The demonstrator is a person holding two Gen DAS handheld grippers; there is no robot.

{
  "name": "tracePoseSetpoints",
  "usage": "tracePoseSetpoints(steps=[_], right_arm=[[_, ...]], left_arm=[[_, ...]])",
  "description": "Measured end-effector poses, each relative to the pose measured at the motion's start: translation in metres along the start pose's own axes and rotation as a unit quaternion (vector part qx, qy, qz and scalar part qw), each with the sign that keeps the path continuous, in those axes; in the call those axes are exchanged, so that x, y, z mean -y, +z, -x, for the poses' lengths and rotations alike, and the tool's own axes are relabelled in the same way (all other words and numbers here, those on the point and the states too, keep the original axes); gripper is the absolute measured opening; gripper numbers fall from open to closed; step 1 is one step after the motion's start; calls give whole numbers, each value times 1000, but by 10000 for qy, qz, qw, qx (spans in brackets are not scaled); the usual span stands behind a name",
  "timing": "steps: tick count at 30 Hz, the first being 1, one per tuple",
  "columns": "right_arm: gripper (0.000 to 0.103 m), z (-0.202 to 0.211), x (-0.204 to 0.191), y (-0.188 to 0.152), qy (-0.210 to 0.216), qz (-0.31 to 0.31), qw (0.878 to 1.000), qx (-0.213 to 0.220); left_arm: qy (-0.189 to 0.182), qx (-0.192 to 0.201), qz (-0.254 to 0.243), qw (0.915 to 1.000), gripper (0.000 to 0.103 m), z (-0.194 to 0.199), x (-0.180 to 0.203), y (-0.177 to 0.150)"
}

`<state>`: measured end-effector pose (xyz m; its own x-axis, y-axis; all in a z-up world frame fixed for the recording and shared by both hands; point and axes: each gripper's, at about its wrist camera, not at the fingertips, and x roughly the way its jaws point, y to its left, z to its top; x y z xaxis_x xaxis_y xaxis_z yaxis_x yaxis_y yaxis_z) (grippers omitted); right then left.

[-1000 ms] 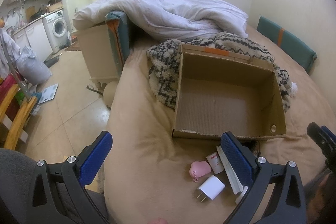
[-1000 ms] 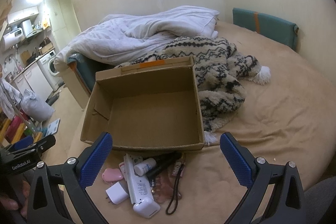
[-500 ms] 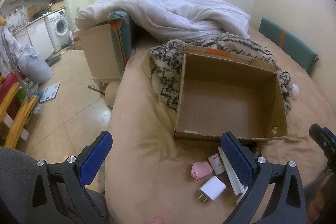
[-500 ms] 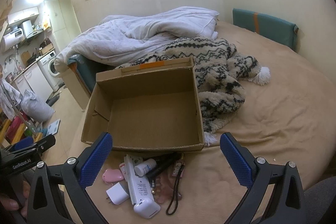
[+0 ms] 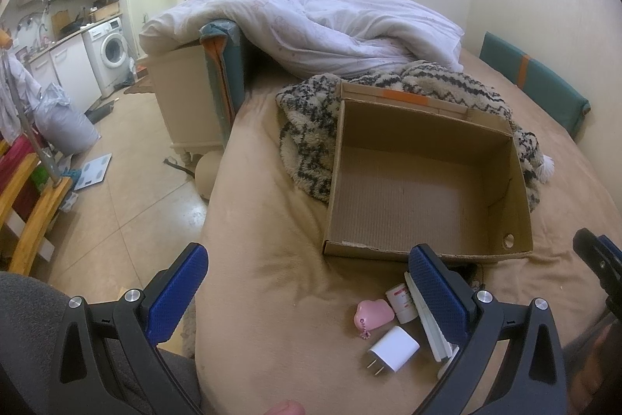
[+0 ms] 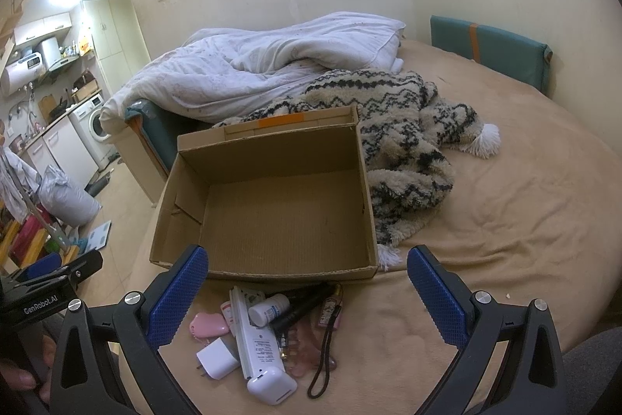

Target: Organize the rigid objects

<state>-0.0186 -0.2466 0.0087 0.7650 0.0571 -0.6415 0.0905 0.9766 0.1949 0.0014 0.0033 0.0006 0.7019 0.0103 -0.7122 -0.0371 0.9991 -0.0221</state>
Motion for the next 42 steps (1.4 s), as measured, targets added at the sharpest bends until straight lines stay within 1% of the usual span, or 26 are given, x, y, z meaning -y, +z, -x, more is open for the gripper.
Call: tracePoseSetpoints(steps=[24,28,32,34,36,38,42], right_arm=[[103,0,0,0,5,-5,10000,-6],[103,-1,-1,-2,10,-9,10000,-80],[103,-6,-2,-7,91,-56,9995,-291],[103,-11,1,-10,209,-157,9984,-504],[103,-17,3,-13,241,-236,9967,-740],[103,-24,5,-16,182,-247,9948,-971],[103,-35,10,-23,179,-377,9898,-1362]], left_arm=[[57,22,-5,10000,103,-1,-4,0],[58,1,-2,10000,103,-1,-5,0],[34,-156,-9,9999,103,-4,-6,0],[41,-315,-44,9995,103,-9,-6,-1],[153,-464,-129,9987,103,-15,-5,-2],[252,-676,-162,9973,103,-25,-7,-5],[296,-1090,-114,9935,103,-42,-9,-8]])
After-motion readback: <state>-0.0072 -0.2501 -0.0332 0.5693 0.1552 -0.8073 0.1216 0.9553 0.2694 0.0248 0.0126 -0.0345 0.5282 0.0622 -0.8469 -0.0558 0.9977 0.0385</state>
